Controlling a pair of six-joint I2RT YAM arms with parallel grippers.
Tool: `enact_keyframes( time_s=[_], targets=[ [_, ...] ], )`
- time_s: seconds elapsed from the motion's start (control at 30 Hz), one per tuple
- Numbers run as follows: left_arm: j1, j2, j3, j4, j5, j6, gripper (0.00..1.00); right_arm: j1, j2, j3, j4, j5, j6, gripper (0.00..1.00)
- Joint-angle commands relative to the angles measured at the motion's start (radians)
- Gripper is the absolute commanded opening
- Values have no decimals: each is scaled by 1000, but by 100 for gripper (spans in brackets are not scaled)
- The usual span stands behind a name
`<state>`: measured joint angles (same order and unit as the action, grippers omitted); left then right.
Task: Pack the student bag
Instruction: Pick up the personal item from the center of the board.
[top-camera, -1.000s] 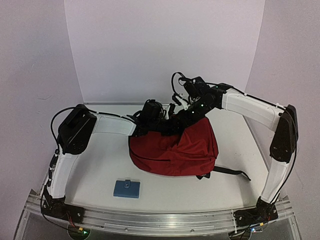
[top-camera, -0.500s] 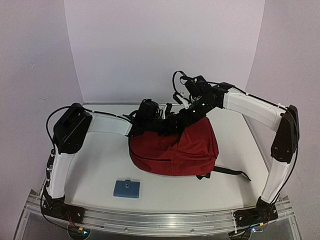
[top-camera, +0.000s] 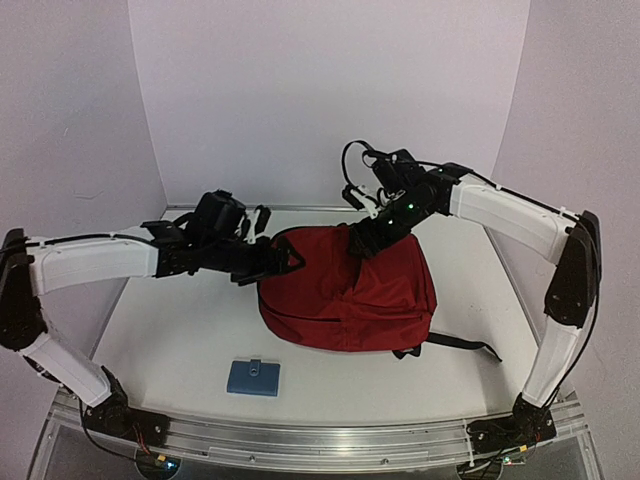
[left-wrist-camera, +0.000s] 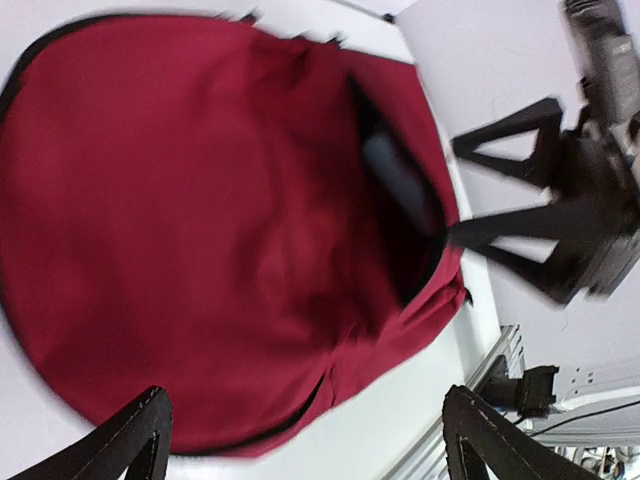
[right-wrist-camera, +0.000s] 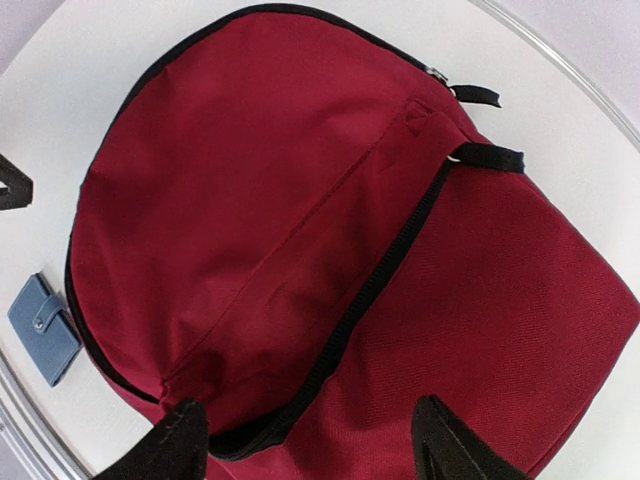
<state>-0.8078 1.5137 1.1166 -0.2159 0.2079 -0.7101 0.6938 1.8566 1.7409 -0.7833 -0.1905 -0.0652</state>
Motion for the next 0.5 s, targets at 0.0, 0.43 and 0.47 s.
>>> enact_keyframes(
  time_s=[0.0, 0.43, 0.47],
  targets=[
    [-5, -199, -222, -150, -72, -145, 94, 19, -107, -4, 15, -178, -47, 80],
    [-99, -429, -497, -341, -180, -404, 86, 252, -44, -181, 106, -348, -94, 82],
    [-102, -422, -504, -345, -176, -417, 86, 261, -33, -194, 117, -354, -89, 82]
  ],
)
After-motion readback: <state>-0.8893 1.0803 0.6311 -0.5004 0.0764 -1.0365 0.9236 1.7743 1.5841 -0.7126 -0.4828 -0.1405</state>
